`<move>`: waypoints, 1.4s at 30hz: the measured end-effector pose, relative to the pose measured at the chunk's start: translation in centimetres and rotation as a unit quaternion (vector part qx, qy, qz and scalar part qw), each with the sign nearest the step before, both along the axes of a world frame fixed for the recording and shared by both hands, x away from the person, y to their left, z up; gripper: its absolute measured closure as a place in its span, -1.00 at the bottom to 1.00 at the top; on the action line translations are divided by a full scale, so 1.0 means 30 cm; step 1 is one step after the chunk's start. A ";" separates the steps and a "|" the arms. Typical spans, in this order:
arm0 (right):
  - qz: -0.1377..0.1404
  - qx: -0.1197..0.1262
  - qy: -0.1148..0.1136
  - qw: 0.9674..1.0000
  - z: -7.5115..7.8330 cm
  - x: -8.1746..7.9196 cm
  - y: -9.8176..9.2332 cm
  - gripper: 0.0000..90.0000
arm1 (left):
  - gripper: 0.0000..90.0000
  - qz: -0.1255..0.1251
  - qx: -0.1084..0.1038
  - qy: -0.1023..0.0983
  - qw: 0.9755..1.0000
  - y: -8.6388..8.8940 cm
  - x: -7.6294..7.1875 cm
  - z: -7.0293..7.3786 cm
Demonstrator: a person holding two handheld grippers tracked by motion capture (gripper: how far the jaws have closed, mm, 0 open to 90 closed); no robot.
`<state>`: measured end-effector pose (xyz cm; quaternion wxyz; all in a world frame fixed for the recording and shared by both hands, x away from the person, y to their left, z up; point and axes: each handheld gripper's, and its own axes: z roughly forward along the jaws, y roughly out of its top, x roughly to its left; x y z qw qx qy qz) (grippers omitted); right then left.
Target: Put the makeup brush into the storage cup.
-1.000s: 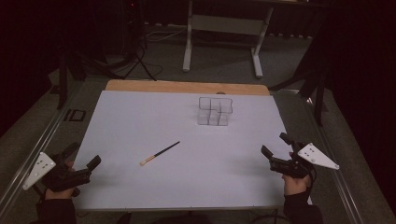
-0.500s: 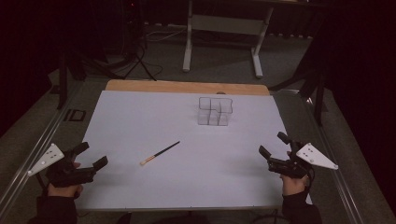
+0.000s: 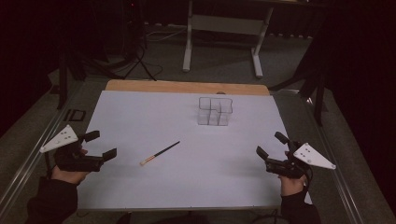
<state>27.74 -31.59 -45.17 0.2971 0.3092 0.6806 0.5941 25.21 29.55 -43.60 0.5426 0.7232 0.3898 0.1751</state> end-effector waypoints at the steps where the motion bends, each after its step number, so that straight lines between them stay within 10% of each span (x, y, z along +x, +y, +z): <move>1: 0.001 0.000 0.001 1.000 0.000 0.000 0.001 -0.76 | -1.00 -0.004 0.001 0.004 1.000 -0.009 0.013 0.015; 13: 0.005 0.002 0.006 1.000 -0.003 0.005 0.010 -0.76 | -1.00 -0.032 0.052 0.037 0.997 -0.081 0.101 0.077; 42: 0.040 0.003 -0.001 0.999 -0.009 0.015 0.040 -0.76 | -0.97 -0.094 0.134 0.138 0.977 -0.287 0.268 0.019</move>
